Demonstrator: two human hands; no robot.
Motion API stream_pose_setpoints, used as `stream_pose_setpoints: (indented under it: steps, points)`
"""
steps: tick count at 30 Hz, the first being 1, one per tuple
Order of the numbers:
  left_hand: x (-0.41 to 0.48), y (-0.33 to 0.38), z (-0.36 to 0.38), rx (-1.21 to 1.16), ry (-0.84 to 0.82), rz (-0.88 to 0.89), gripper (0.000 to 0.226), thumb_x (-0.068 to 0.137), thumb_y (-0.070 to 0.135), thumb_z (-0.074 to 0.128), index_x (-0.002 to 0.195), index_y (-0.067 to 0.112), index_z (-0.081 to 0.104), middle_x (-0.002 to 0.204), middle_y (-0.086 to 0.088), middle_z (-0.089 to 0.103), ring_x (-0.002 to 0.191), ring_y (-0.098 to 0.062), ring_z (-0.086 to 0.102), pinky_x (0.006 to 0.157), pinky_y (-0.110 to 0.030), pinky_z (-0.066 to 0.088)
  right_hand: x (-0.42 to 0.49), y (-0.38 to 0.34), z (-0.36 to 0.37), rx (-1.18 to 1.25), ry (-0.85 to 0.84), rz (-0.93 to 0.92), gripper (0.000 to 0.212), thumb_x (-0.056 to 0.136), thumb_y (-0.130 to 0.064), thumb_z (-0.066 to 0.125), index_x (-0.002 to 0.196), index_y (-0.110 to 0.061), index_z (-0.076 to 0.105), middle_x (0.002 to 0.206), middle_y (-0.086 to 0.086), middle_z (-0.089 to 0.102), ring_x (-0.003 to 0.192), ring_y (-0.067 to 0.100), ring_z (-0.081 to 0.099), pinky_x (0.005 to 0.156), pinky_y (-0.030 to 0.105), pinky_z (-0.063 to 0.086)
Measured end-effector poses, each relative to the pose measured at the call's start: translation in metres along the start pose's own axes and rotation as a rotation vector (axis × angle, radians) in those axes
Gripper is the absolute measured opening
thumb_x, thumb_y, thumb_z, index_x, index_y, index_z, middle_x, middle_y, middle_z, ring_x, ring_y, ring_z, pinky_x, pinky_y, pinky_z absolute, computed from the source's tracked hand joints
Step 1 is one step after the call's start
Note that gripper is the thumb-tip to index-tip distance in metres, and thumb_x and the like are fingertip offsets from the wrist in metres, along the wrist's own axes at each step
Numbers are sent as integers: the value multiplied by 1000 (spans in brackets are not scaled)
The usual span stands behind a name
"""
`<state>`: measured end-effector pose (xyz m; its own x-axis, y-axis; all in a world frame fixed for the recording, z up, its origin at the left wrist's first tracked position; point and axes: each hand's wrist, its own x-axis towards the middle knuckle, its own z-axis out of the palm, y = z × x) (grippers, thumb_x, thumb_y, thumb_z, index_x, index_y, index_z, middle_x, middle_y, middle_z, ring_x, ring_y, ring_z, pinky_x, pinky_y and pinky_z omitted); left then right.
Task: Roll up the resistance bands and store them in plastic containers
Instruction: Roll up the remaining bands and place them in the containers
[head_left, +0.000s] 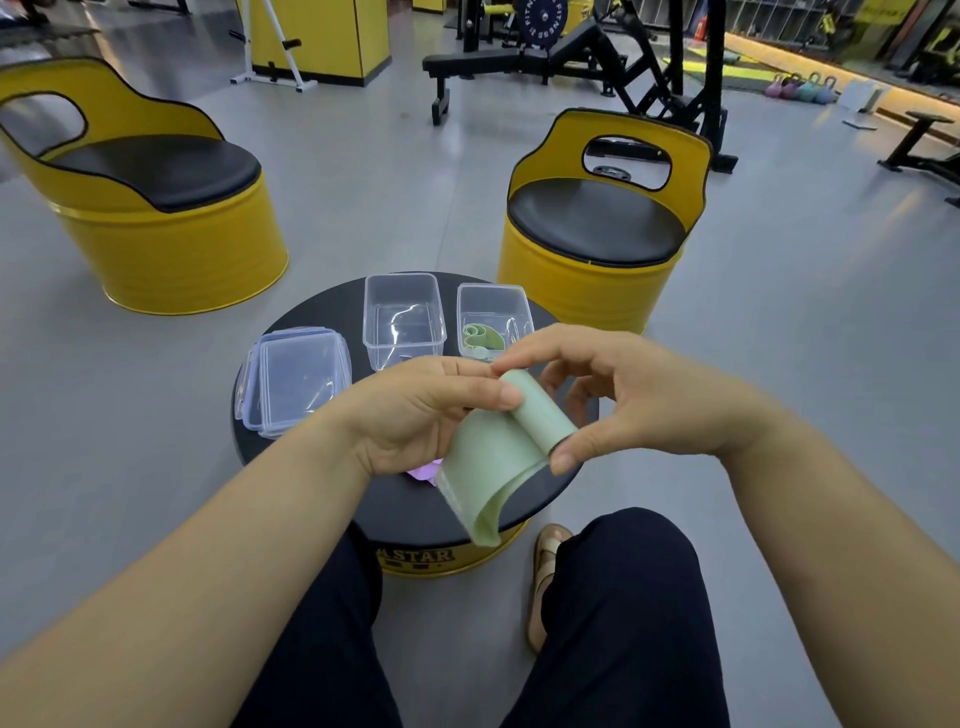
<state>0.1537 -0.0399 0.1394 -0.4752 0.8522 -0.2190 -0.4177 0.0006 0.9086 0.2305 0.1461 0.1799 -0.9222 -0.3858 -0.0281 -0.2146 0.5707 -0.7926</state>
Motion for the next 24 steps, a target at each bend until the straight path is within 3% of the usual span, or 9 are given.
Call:
stream_pose_setpoints:
  steps: [3, 5, 8, 11, 13, 16, 17, 20, 24]
  points:
    - [0, -1, -1, 9, -35, -17, 26, 73, 9, 69, 97, 0, 69, 93, -12, 69, 78, -21, 68, 67, -29, 55, 0, 1, 2, 4, 19, -21, 62, 57, -35, 83, 114, -29, 59, 106, -7, 61, 88, 12, 58, 72, 38, 52]
    - [0, -2, -2, 2, -73, -17, 48, 63, 18, 83, 103, -2, 67, 97, -14, 69, 82, -22, 69, 70, -29, 56, -1, 2, 3, 44, 41, -31, 58, 54, -39, 82, 107, -35, 61, 91, 0, 62, 78, 9, 57, 69, 37, 50]
    - [-1, -3, -1, -18, -109, -10, 54, 60, 31, 83, 101, -1, 68, 94, -12, 70, 81, -20, 69, 69, -27, 55, -1, 7, 3, 119, 68, -38, 54, 51, -39, 83, 101, -41, 63, 78, 2, 57, 69, 11, 51, 65, 34, 47]
    - [-4, -2, 6, 69, -98, -25, 26, 61, 25, 73, 82, 9, 75, 78, -4, 71, 68, -13, 68, 61, -21, 53, -2, 12, 2, 215, 95, -54, 56, 49, -34, 84, 101, -36, 64, 81, 3, 56, 70, 12, 50, 63, 25, 45]
    - [-6, -2, 10, 168, -63, -47, 6, 62, 13, 77, 67, 14, 75, 66, 0, 69, 57, -9, 64, 54, -18, 50, -3, 17, 1, 322, 103, -68, 60, 44, -35, 89, 99, -36, 67, 89, 6, 59, 78, 16, 53, 67, 24, 47]
    - [-5, -4, 12, 263, 15, -52, 6, 64, 13, 72, 59, 15, 73, 59, 2, 66, 52, -8, 61, 50, -16, 47, -2, 22, 2, 482, 95, -86, 61, 42, -45, 91, 99, -36, 69, 100, 1, 65, 92, 24, 57, 76, 27, 52]
    - [-5, -3, 13, 290, 35, -53, 1, 62, 15, 73, 61, 15, 73, 61, 1, 67, 54, -9, 62, 52, -17, 48, -1, 23, 3, 521, 93, -92, 62, 42, -46, 91, 99, -34, 70, 101, -2, 67, 94, 23, 59, 77, 26, 53]
    - [-3, -6, 14, 353, 58, -39, 17, 58, 12, 83, 71, 13, 73, 70, -3, 70, 63, -13, 65, 58, -20, 51, 0, 24, 6, 586, 92, -100, 62, 43, -45, 90, 99, -31, 71, 102, -3, 69, 95, 19, 61, 78, 26, 53]
    - [-4, -7, 17, 338, 84, -25, 23, 57, 16, 76, 77, 9, 70, 70, -2, 70, 63, -11, 65, 57, -19, 51, 0, 25, 4, 593, 86, -66, 64, 42, -45, 91, 101, -30, 72, 102, -3, 70, 95, 16, 63, 78, 24, 53]
